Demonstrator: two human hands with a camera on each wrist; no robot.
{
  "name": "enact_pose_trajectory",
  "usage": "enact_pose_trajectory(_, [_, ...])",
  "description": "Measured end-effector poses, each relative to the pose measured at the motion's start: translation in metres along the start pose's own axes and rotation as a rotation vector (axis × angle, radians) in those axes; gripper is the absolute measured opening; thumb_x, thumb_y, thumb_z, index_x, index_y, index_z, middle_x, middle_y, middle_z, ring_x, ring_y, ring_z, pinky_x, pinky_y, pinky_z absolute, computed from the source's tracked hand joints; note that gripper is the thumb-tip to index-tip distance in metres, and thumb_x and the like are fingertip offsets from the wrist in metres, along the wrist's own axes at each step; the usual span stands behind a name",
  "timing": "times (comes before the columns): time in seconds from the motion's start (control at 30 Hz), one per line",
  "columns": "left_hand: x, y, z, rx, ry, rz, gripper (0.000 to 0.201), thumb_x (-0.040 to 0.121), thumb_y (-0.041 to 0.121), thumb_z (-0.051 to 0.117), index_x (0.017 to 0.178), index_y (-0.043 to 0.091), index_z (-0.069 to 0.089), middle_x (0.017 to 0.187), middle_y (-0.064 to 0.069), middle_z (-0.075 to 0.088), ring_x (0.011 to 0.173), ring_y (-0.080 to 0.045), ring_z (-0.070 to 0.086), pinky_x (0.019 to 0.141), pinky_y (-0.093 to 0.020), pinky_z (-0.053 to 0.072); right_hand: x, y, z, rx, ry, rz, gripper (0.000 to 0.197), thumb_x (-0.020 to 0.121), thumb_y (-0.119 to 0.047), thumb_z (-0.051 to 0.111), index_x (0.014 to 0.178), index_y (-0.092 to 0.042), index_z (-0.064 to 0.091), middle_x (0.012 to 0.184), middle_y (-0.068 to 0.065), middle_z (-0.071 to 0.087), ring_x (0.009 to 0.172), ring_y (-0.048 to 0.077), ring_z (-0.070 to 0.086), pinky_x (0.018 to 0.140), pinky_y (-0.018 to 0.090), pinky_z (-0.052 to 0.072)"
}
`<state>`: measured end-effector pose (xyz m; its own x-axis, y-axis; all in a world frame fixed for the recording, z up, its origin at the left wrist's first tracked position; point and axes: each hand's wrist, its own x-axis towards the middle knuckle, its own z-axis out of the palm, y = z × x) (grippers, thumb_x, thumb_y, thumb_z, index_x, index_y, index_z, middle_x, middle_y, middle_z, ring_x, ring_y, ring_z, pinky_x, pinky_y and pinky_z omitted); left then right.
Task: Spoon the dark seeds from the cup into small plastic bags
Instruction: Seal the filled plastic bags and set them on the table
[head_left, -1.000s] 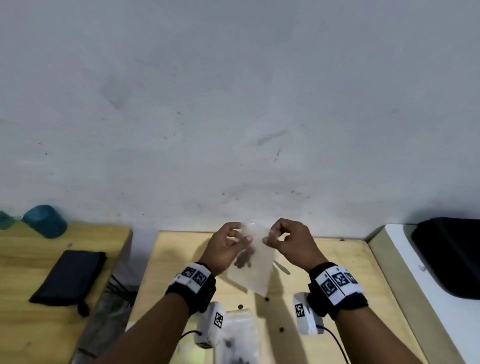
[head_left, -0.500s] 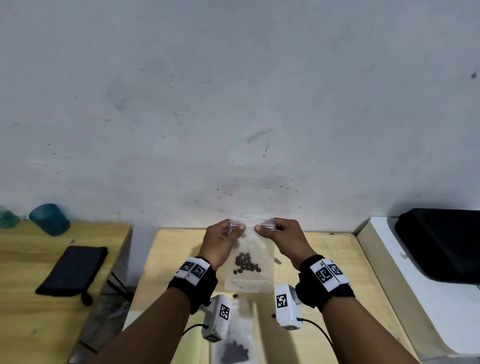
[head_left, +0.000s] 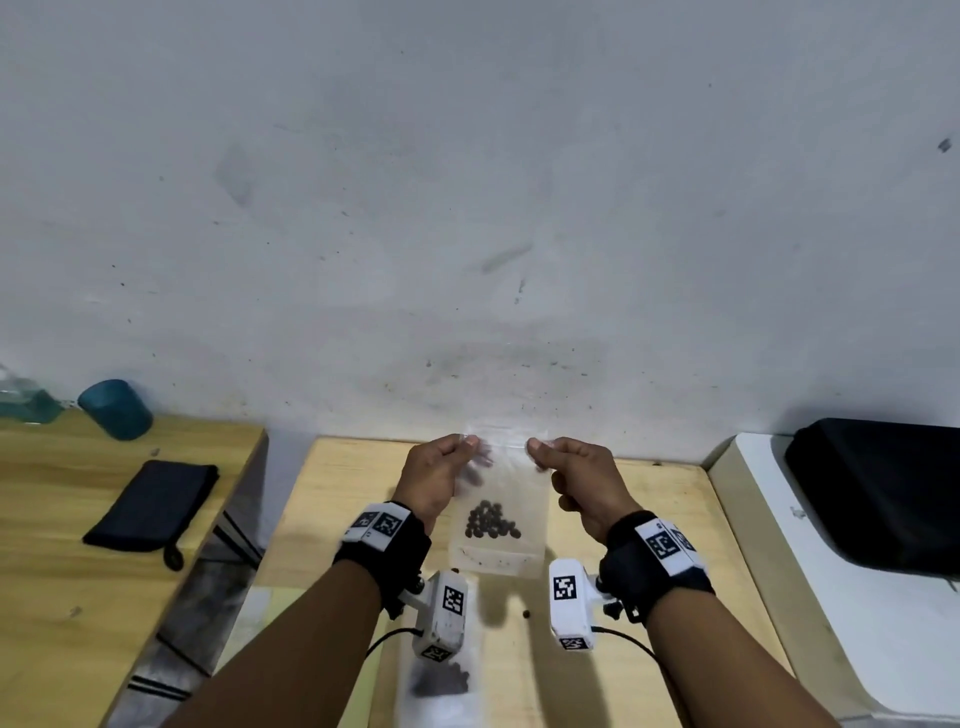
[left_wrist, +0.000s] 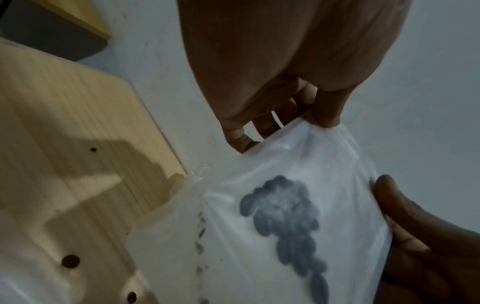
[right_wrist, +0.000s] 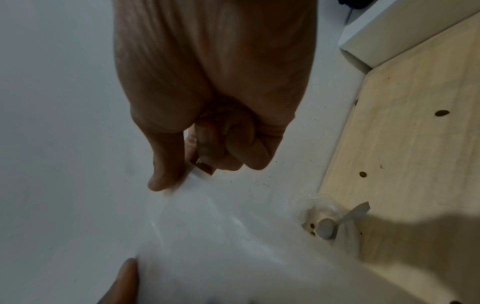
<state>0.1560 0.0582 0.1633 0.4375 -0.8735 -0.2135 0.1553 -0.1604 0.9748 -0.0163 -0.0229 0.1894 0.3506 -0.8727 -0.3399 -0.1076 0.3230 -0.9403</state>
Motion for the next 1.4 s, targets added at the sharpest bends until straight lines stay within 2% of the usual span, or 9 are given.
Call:
enact_pose_trajectory(0.17, [0.003, -0.025, 0.000, -0.008, 0.205, -0.037, 0.046, 0.081, 0.050, 0.060, 0.081, 0.004, 0.062, 0.079, -0.008, 0.056, 0.073, -0.020, 0.049, 0.070, -0.034, 0.042, -0.014, 0.012, 0.000, -0.083, -0.009, -0.111, 0.020, 0.085, -0.010, 0.076, 0.090, -0.013, 0.056, 0.066, 0.002, 0.061, 0.038, 0.001, 0.042, 0.038, 0.015, 0.031])
enact_pose_trajectory(0.3, [-0.011, -0.038, -0.006, 0.055, 0.277, -0.037, 0.021, 0.089, 0.031, 0.062, 0.098, 0.012, 0.065, 0.088, -0.005, 0.071, 0.079, -0.024, 0.063, 0.077, -0.036, 0.050, -0.020, 0.036, -0.002, -0.264, -0.211, -0.001, 0.014, 0.083, -0.003, 0.075, 0.094, -0.011, 0.073, 0.073, 0.009, 0.054, 0.040, 0.009, 0.035, 0.039, 0.017, 0.027])
enact_pose_trajectory(0.37, [-0.022, -0.042, -0.010, 0.035, 0.241, -0.025, 0.039, 0.084, 0.014, 0.070, 0.118, 0.027, 0.057, 0.096, -0.008, 0.071, 0.089, -0.021, 0.066, 0.080, -0.036, 0.054, -0.019, 0.048, 0.001, -0.232, -0.158, 0.012, 0.028, 0.084, 0.001, 0.072, 0.107, -0.014, 0.073, 0.081, 0.011, 0.057, 0.038, 0.005, 0.039, 0.038, 0.017, 0.030])
enact_pose_trajectory(0.5, [-0.045, -0.058, -0.028, 0.025, 0.103, -0.082, 0.041, 0.078, -0.008, 0.065, 0.107, 0.021, 0.068, 0.108, -0.011, 0.068, 0.091, -0.025, 0.066, 0.062, -0.032, 0.056, -0.022, 0.071, 0.019, -0.296, -0.206, -0.021, 0.044, 0.083, 0.007, 0.069, 0.119, -0.018, 0.069, 0.097, 0.015, 0.065, 0.046, -0.003, 0.050, 0.043, 0.011, 0.037])
enact_pose_trajectory(0.67, [-0.062, -0.079, -0.069, 0.021, 0.145, -0.222, 0.029, 0.083, -0.007, 0.063, 0.105, 0.010, 0.071, 0.106, -0.009, 0.070, 0.074, -0.021, 0.064, 0.058, -0.027, 0.052, -0.023, 0.106, 0.058, -0.400, -0.305, -0.016, 0.048, 0.077, 0.006, 0.075, 0.110, -0.029, 0.072, 0.106, 0.020, 0.070, 0.094, 0.024, 0.068, 0.069, 0.017, 0.051])
enact_pose_trajectory(0.87, [-0.074, -0.106, -0.137, 0.049, 0.164, -0.253, 0.033, 0.083, -0.008, 0.063, 0.107, 0.013, 0.069, 0.112, -0.007, 0.068, 0.092, -0.023, 0.064, 0.073, -0.031, 0.052, -0.030, 0.138, 0.123, -0.448, -0.343, 0.024, 0.049, 0.077, 0.009, 0.072, 0.117, -0.020, 0.071, 0.092, 0.006, 0.065, 0.081, 0.007, 0.061, 0.069, 0.014, 0.048])
enact_pose_trajectory(1.0, [-0.078, -0.121, -0.183, 0.046, 0.191, -0.279, 0.033, 0.081, -0.009, 0.063, 0.096, 0.020, 0.070, 0.106, 0.001, 0.069, 0.098, -0.022, 0.063, 0.076, -0.032, 0.052, -0.031, 0.157, 0.169, -0.482, -0.364, 0.039, 0.048, 0.078, 0.008, 0.072, 0.115, -0.022, 0.071, 0.090, 0.001, 0.062, 0.082, 0.012, 0.062, 0.065, 0.011, 0.047])
enact_pose_trajectory(1.3, [-0.064, -0.137, -0.259, 0.064, 0.226, -0.302, 0.034, 0.083, -0.012, 0.059, 0.095, 0.019, 0.067, 0.112, -0.008, 0.066, 0.096, -0.024, 0.062, 0.078, -0.034, 0.051, -0.030, 0.185, 0.227, -0.361, -0.244, 0.084, 0.038, 0.081, 0.010, 0.068, 0.105, -0.019, 0.069, 0.080, -0.004, 0.064, 0.075, 0.009, 0.061, 0.063, 0.011, 0.047])
enact_pose_trajectory(1.4, [-0.053, -0.138, -0.277, 0.066, 0.333, -0.304, 0.036, 0.085, -0.006, 0.061, 0.089, 0.029, 0.068, 0.107, -0.003, 0.069, 0.081, -0.023, 0.064, 0.071, -0.035, 0.052, -0.028, 0.200, 0.231, -0.527, -0.190, 0.055, 0.026, 0.087, 0.000, 0.063, 0.100, -0.020, 0.071, 0.095, -0.009, 0.067, 0.082, -0.004, 0.062, 0.075, 0.013, 0.048])
